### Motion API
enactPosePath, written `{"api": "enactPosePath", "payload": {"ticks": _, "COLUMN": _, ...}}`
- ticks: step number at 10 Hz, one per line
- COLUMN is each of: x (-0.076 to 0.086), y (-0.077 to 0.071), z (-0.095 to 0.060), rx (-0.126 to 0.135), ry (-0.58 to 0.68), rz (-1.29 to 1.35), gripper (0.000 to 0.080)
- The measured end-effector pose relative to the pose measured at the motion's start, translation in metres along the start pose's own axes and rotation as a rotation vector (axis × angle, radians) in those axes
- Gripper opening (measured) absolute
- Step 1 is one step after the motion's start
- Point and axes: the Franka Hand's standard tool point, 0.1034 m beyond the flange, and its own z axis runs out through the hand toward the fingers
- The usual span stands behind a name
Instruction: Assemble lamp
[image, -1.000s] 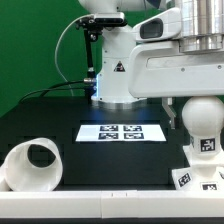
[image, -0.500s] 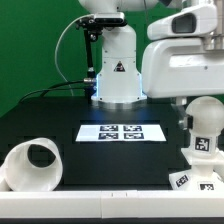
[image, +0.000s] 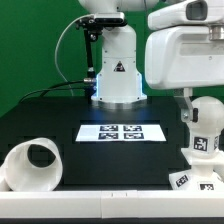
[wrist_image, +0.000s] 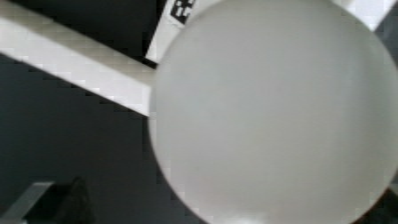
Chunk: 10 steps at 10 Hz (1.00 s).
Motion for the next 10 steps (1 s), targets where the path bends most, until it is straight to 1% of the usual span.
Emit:
{"api": "enactPosePath", "payload": {"ticks": 1, "x": 0.001, "y": -0.004, "z": -0.002, "rx": -0.012, "ry": -0.01, "rz": -0.156, "gripper": 0.0698}}
{"api": "enactPosePath", "payload": {"ticks": 2, "x": 0.002, "y": -0.005, "z": -0.006, "rx": -0.022, "ry": -0.015, "rz": -0.33, "gripper": 0.0698}}
{"api": "enactPosePath", "payload": {"ticks": 3, "x": 0.001, "y": 0.001, "z": -0.006, "rx": -0.022, "ry": -0.017, "rz": -0.487, "gripper": 0.0698}}
{"api": "enactPosePath", "payload": {"ticks": 4, "x": 0.0, "y": 0.003, "z": -0.005, "rx": -0.022, "ry": -0.019, "rz": -0.516, "gripper": 0.0698}}
{"api": "enactPosePath", "payload": {"ticks": 6, "x": 0.0, "y": 0.001, "z": -0.005, "rx": -0.021, "ry": -0.019, "rz": -0.52, "gripper": 0.0698}}
{"api": "enactPosePath", "payload": {"ticks": 7, "x": -0.005, "y": -0.008, "z": -0.002, "rx": 0.003, "ry": -0.06, "rz": -0.454, "gripper": 0.0698}}
{"api": "enactPosePath", "payload": {"ticks": 8, "x": -0.008, "y": -0.018, "z": 0.001, "rx": 0.019, "ry": -0.091, "rz": -0.445, "gripper": 0.0698}}
{"api": "enactPosePath", "payload": {"ticks": 9, "x": -0.01, "y": -0.021, "z": 0.004, "rx": 0.03, "ry": -0.11, "rz": -0.443, "gripper": 0.0698}}
{"api": "enactPosePath", "payload": {"ticks": 10, "x": -0.015, "y": -0.019, "z": 0.005, "rx": 0.031, "ry": -0.114, "rz": -0.451, "gripper": 0.0698}}
